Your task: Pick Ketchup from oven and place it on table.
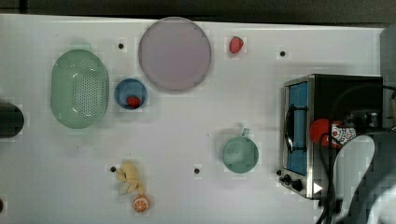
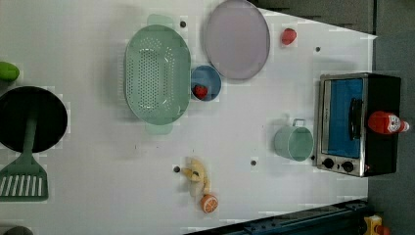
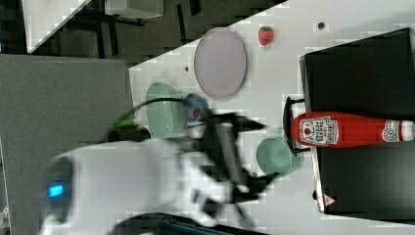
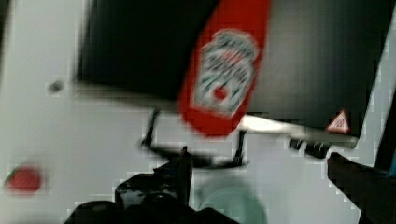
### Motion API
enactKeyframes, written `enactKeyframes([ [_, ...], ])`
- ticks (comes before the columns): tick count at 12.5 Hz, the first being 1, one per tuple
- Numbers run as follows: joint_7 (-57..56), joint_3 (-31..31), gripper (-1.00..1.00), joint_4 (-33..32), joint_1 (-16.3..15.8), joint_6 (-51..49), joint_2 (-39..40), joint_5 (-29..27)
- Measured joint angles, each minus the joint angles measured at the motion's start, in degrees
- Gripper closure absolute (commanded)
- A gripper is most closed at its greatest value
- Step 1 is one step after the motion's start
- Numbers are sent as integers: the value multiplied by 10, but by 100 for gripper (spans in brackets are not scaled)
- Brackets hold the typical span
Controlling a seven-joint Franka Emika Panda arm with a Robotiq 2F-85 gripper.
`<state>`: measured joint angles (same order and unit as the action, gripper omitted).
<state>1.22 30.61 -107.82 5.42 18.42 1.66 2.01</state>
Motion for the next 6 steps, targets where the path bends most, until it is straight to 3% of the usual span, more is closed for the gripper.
enactKeyframes([
  [3, 0, 25, -100, 2, 8, 78, 64, -35],
  [6, 0, 27, -100, 15, 12, 95, 115, -57],
])
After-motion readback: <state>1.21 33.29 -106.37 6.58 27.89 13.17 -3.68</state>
